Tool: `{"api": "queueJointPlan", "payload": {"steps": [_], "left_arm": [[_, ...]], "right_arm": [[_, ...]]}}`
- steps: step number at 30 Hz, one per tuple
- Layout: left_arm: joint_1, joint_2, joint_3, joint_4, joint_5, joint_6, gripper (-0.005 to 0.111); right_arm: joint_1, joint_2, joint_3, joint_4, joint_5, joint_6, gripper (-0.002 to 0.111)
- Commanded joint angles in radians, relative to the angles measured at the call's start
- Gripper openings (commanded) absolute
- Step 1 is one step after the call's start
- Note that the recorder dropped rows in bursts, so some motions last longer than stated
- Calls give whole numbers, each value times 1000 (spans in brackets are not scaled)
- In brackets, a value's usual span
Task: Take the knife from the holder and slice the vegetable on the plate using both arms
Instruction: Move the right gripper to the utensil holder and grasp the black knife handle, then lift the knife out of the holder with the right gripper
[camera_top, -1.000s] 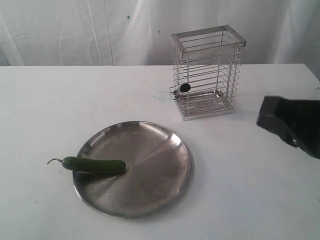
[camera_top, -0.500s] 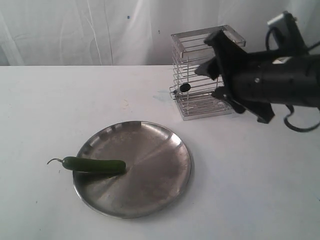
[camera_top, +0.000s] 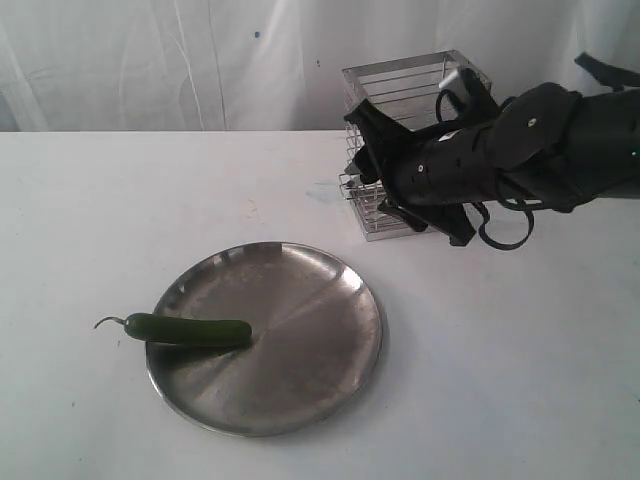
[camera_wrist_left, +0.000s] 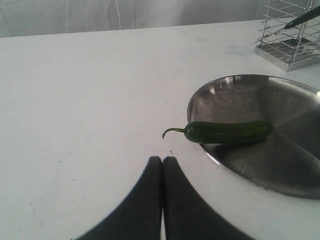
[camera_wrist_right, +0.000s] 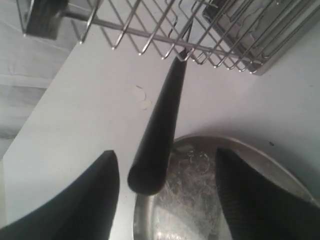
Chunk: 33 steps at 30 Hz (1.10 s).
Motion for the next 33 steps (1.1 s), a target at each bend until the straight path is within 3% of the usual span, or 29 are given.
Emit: {"api": "queueJointPlan", "payload": {"steps": [1, 9, 17, 26, 33], "left_arm": [[3, -4, 3, -2, -1, -9, 0], [3, -4, 3, -2, -1, -9, 0], [3, -4, 3, -2, -1, -9, 0], [3, -4, 3, -2, -1, -9, 0], [3, -4, 3, -2, -1, -9, 0]], "right_arm": [[2, 30, -17, -1, -58, -4, 54], [-1, 102, -108, -1, -32, -54, 53], [-2, 129, -112, -1, -18, -88, 25], [-12, 110, -117, -6, -12, -495, 15], [-25, 86, -123, -60, 10, -605, 8]]}}
